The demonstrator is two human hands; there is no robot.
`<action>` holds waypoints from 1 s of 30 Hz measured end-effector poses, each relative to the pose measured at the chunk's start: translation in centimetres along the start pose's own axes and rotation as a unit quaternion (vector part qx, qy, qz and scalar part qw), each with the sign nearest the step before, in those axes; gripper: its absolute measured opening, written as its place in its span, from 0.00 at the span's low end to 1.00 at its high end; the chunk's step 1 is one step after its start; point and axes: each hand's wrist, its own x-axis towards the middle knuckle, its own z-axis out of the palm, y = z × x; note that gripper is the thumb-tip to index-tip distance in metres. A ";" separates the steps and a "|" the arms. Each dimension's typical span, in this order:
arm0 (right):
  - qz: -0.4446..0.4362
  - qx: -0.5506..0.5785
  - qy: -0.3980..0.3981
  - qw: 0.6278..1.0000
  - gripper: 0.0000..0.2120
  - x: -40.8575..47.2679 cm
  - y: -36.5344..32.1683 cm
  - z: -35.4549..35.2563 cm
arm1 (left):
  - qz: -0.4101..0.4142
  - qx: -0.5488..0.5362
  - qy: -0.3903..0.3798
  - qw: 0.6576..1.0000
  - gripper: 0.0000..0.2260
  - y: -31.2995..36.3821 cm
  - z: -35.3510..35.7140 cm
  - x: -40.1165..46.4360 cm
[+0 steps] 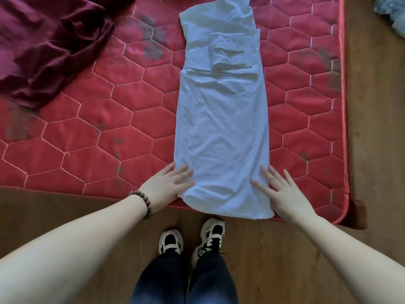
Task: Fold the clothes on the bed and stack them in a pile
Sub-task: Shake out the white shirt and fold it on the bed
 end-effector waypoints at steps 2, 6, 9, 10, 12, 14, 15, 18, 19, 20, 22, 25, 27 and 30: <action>-0.045 0.021 0.015 0.999 0.33 0.8 -0.4 -0.9 | -0.019 -0.047 -0.026 0.998 0.17 0.1 -0.9 0.8; -0.082 0.100 -0.009 0.992 0.22 2.9 0.1 -4.5 | -0.100 -0.226 0.022 0.969 0.09 0.2 -5.1 2.2; -0.002 0.288 -0.079 0.954 0.18 4.5 1.7 -8.0 | -0.218 -0.376 0.042 0.900 0.08 -0.6 -8.8 3.4; 0.046 0.354 -0.077 0.931 0.13 5.3 2.3 -9.4 | -0.238 -0.390 0.053 0.888 0.10 -1.2 -9.9 4.2; 0.111 0.433 -0.015 0.894 0.11 7.6 3.7 -11.9 | -0.269 -0.399 0.099 0.871 0.13 -2.7 -11.9 6.0; 0.163 0.495 0.065 0.851 0.19 10.8 5.0 -13.4 | -0.312 -0.406 0.175 0.841 0.16 -4.7 -13.4 8.1; 0.193 0.526 0.100 0.822 0.19 12.6 5.6 -13.7 | -0.336 -0.418 0.207 0.818 0.18 -5.9 -13.7 9.3; 0.307 0.551 0.110 0.768 0.21 17.4 7.0 -12.2 | -0.412 -0.468 0.213 0.752 0.19 -9.4 -13.0 12.8; 0.331 0.545 0.090 0.765 0.20 18.5 7.1 -11.2 | -0.431 -0.479 0.180 0.743 0.18 -10.1 -12.3 13.7; 0.345 0.544 0.068 0.762 0.18 19.2 7.0 -10.2 | -0.445 -0.482 0.143 0.741 0.16 -10.6 -11.4 14.4; 0.366 0.562 0.042 0.741 0.14 19.9 6.6 -8.3 | -0.457 -0.488 0.119 0.735 0.14 -10.9 -9.9 15.1; 0.373 0.543 0.075 0.749 0.11 20.1 6.4 -7.1 | -0.444 -0.525 0.140 0.713 0.09 -10.9 -9.1 15.7; 0.355 0.535 0.112 0.758 0.05 20.4 6.6 -7.6 | -0.422 -0.540 0.180 0.705 0.09 -11.1 -9.9 16.1; 0.336 0.549 0.187 0.742 0.03 21.0 7.4 -8.8 | -0.386 -0.581 0.243 0.674 0.11 -11.9 -11.4 16.7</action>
